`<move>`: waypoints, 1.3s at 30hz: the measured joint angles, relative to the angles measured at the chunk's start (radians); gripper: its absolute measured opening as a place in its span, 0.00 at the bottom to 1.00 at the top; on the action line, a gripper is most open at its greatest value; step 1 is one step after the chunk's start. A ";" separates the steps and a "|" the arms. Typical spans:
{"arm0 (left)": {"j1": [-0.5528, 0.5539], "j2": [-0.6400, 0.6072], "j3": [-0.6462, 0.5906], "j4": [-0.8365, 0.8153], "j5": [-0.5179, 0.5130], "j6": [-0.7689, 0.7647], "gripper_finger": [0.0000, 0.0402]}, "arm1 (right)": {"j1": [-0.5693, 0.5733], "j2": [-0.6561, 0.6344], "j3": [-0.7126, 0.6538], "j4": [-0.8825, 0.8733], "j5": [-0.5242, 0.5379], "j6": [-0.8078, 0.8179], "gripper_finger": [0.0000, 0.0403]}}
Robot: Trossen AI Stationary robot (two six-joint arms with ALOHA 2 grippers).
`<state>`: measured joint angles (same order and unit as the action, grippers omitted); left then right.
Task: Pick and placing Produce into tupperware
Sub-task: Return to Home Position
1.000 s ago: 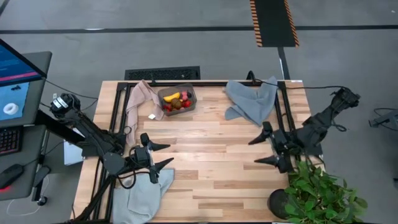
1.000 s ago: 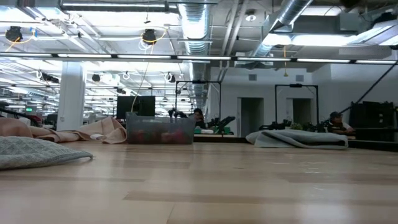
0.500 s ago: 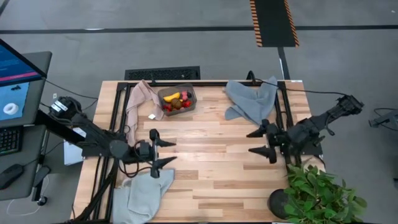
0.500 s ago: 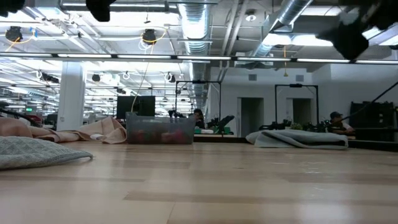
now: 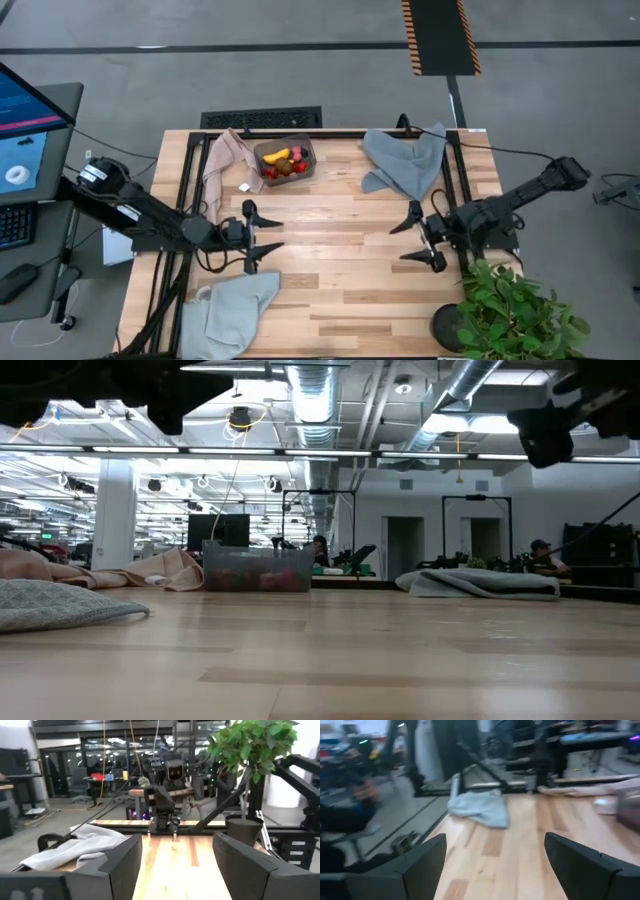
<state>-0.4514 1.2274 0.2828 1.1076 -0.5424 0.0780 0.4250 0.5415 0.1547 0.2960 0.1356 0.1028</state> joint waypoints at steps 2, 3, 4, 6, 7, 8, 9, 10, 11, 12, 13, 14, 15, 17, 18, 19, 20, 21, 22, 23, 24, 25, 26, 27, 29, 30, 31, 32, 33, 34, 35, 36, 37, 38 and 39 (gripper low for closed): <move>0.015 0.000 -0.027 0.044 0.038 0.005 0.59 | -0.011 0.001 -0.033 0.036 -0.061 -0.006 0.89; 0.023 0.000 -0.044 0.075 0.057 0.011 0.59 | -0.015 0.001 -0.052 0.066 -0.085 -0.008 0.89; 0.032 0.000 -0.063 0.104 0.075 0.013 0.59 | -0.020 0.001 -0.070 0.100 -0.095 -0.013 0.89; 0.059 0.000 -0.108 0.147 0.094 -0.001 0.59 | -0.031 0.000 -0.100 0.143 -0.095 -0.028 0.89; 0.074 0.000 -0.131 0.174 0.094 -0.015 0.59 | -0.039 0.000 -0.117 0.160 -0.094 -0.032 0.89; 0.087 0.000 -0.155 0.202 0.091 -0.026 0.59 | -0.048 0.000 -0.134 0.177 -0.094 -0.033 0.89; 0.097 0.000 -0.174 0.227 0.089 -0.031 0.59 | -0.057 0.000 -0.147 0.189 -0.095 -0.034 0.89; 0.105 0.000 -0.195 0.247 0.092 -0.035 0.59 | -0.066 0.000 -0.148 0.190 -0.096 -0.033 0.89; 0.110 0.000 -0.214 0.263 0.093 -0.041 0.59 | -0.074 0.000 -0.148 0.184 -0.099 -0.033 0.89; 0.115 0.000 -0.228 0.277 0.093 -0.045 0.59 | -0.080 0.000 -0.148 0.179 -0.107 -0.036 0.89; 0.118 0.000 -0.240 0.292 0.093 -0.048 0.59 | -0.086 0.001 -0.148 0.178 -0.110 -0.041 0.89; 0.124 0.000 -0.253 0.310 0.094 -0.051 0.59 | -0.093 0.001 -0.148 0.177 -0.112 -0.047 0.89; 0.129 0.000 -0.264 0.322 0.098 -0.053 0.59 | -0.103 0.000 -0.148 0.178 -0.113 -0.057 0.89; 0.144 0.001 -0.273 0.343 0.122 -0.055 0.59 | -0.128 -0.001 -0.148 0.176 -0.113 -0.079 0.89; 0.149 0.000 -0.273 0.342 0.130 -0.055 0.59 | -0.144 -0.007 -0.148 0.174 -0.113 -0.085 0.89; 0.155 0.000 -0.273 0.333 0.136 -0.055 0.59 | -0.162 -0.012 -0.148 0.175 -0.113 -0.090 0.89; 0.163 0.001 -0.273 0.323 0.139 -0.056 0.59 | -0.179 -0.015 -0.148 0.171 -0.116 -0.092 0.89; 0.175 0.001 -0.274 0.308 0.136 -0.063 0.59 | -0.197 -0.017 -0.148 0.162 -0.128 -0.094 0.89; 0.187 0.001 -0.274 0.286 0.126 -0.079 0.59 | -0.215 -0.023 -0.148 0.152 -0.147 -0.095 0.89; 0.200 0.001 -0.274 0.271 0.111 -0.095 0.59 | -0.234 -0.033 -0.148 0.141 -0.178 -0.095 0.89; 0.211 0.001 -0.275 0.271 0.099 -0.103 0.59 | -0.251 -0.047 -0.148 0.142 -0.213 -0.096 0.89; 0.219 -0.002 -0.275 0.277 0.085 -0.106 0.59 | -0.269 -0.064 -0.148 0.136 -0.243 -0.095 0.89; 0.227 -0.005 -0.275 0.278 0.080 -0.106 0.59 | -0.287 -0.087 -0.148 0.117 -0.265 -0.095 0.89; 0.235 -0.005 -0.275 0.278 0.074 -0.105 0.59 | -0.305 -0.112 -0.148 0.094 -0.276 -0.095 0.89; 0.249 -0.006 -0.275 0.277 0.071 -0.106 0.59 | -0.341 -0.166 -0.148 0.041 -0.290 -0.092 0.89; 0.253 -0.013 -0.275 0.276 0.075 -0.106 0.59 | -0.358 -0.195 -0.148 0.015 -0.295 -0.084 0.89; 0.253 -0.024 -0.275 0.278 0.082 -0.105 0.59 | -0.373 -0.227 -0.148 -0.017 -0.305 -0.079 0.89; 0.253 -0.036 -0.275 0.278 0.090 -0.098 0.59 | -0.385 -0.258 -0.148 -0.043 -0.323 -0.078 0.89; 0.251 -0.050 -0.275 0.272 0.093 -0.097 0.59 | -0.394 -0.289 -0.148 -0.066 -0.344 -0.078 0.89; 0.250 -0.068 -0.276 0.264 0.093 -0.096 0.59 | -0.401 -0.319 -0.148 -0.084 -0.370 -0.081 0.89; 0.247 -0.090 -0.276 0.252 0.093 -0.088 0.59 | -0.406 -0.350 -0.148 -0.104 -0.391 -0.083 0.89; 0.241 -0.116 -0.276 0.225 0.092 -0.080 0.59 | -0.408 -0.379 -0.148 -0.128 -0.407 -0.082 0.89; 0.239 -0.146 -0.276 0.186 0.090 -0.077 0.59 | -0.408 -0.407 -0.148 -0.152 -0.417 -0.081 0.89; 0.237 -0.181 -0.275 0.144 0.084 -0.078 0.59 | -0.408 -0.435 -0.148 -0.183 -0.422 -0.078 0.89; 0.237 -0.218 -0.275 0.106 0.077 -0.080 0.59 | -0.408 -0.461 -0.148 -0.212 -0.423 -0.077 0.89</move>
<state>-0.2139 1.0090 0.0074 1.2133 -0.4652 -0.0018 0.0170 0.0809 0.0063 0.0839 -0.2878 0.0254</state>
